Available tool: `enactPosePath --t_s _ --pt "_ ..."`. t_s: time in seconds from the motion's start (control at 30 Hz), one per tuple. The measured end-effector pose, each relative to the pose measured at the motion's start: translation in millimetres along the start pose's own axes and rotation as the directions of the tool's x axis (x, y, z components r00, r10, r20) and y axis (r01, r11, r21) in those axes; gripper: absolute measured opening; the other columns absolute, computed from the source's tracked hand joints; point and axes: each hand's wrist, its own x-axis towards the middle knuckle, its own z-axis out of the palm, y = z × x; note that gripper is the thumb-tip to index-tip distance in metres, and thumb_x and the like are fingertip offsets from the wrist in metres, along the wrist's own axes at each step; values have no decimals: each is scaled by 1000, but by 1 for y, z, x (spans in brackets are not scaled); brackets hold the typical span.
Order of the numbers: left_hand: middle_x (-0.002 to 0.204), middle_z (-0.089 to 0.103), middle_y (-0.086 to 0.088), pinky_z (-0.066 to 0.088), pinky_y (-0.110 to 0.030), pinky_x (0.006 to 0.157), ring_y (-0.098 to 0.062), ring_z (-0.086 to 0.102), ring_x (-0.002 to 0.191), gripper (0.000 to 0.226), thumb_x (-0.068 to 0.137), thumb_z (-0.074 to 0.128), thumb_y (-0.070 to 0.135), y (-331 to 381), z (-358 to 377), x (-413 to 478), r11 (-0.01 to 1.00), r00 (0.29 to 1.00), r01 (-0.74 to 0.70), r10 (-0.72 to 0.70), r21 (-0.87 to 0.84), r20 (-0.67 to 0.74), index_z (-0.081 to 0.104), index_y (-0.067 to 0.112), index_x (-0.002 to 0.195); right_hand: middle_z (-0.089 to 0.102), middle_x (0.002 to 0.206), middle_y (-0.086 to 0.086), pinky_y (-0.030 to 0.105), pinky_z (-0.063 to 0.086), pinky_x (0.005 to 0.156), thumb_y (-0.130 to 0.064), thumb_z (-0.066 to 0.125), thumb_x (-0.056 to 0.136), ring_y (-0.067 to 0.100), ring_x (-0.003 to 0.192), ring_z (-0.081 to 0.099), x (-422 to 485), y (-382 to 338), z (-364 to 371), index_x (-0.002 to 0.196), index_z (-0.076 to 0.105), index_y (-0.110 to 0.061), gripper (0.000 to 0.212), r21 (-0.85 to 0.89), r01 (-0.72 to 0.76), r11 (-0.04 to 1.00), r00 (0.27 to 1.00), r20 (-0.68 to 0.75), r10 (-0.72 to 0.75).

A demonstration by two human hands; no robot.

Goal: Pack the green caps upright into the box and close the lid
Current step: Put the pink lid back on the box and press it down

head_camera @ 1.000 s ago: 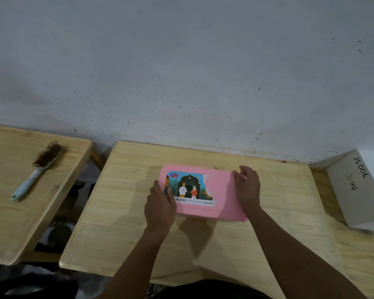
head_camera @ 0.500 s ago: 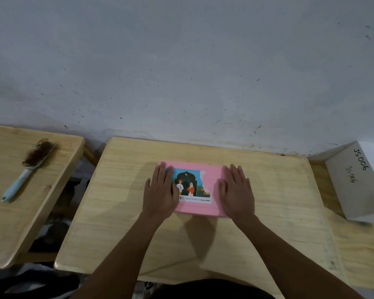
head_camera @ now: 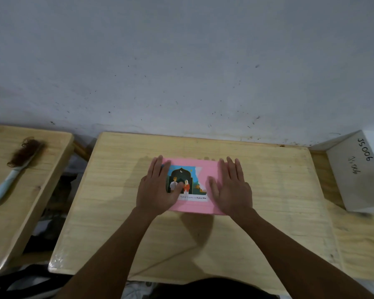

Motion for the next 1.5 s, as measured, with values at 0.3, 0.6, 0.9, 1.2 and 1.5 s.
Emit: enactPosePath --t_s 0.3,0.6,0.9,1.2,1.5 --pt "138 50 -9 50 -42 83 -32 56 117 41 96 42 38 8 -3 -20 808 855 417 -504 -418 -122 48 15 129 50 136 1 50 48 100 -39 42 96 17 124 48 -13 16 -2 131 48 -27 37 623 -286 728 943 48 329" --pt "93 65 -10 45 -32 68 -29 61 86 37 94 44 41 7 -8 -6 582 788 542 -603 -607 126 61 9 102 66 109 -12 34 51 81 -24 45 99 15 100 60 -18 23 -22 119 62 -33 28 880 -403 250 883 303 358" --pt "96 64 -10 42 -32 70 -29 59 87 37 91 46 41 30 -11 76 546 780 564 -598 -619 182 62 8 100 69 108 -7 37 50 87 -21 49 92 19 98 61 63 50 -29 109 68 -36 30 885 -410 222 872 308 380" --pt "91 66 -9 43 -30 61 -26 61 82 34 92 44 38 23 3 113 611 807 559 -556 -560 199 64 11 94 67 100 -8 34 50 78 -24 50 93 14 89 60 92 57 -21 111 66 -34 26 878 -405 253 868 283 407" --pt "98 67 -9 48 -28 65 -25 62 88 36 94 43 39 23 -28 113 754 867 498 -413 -429 280 63 12 105 53 85 2 38 44 72 -26 46 98 24 88 55 104 48 -38 96 51 -8 18 572 -439 693 897 230 378"
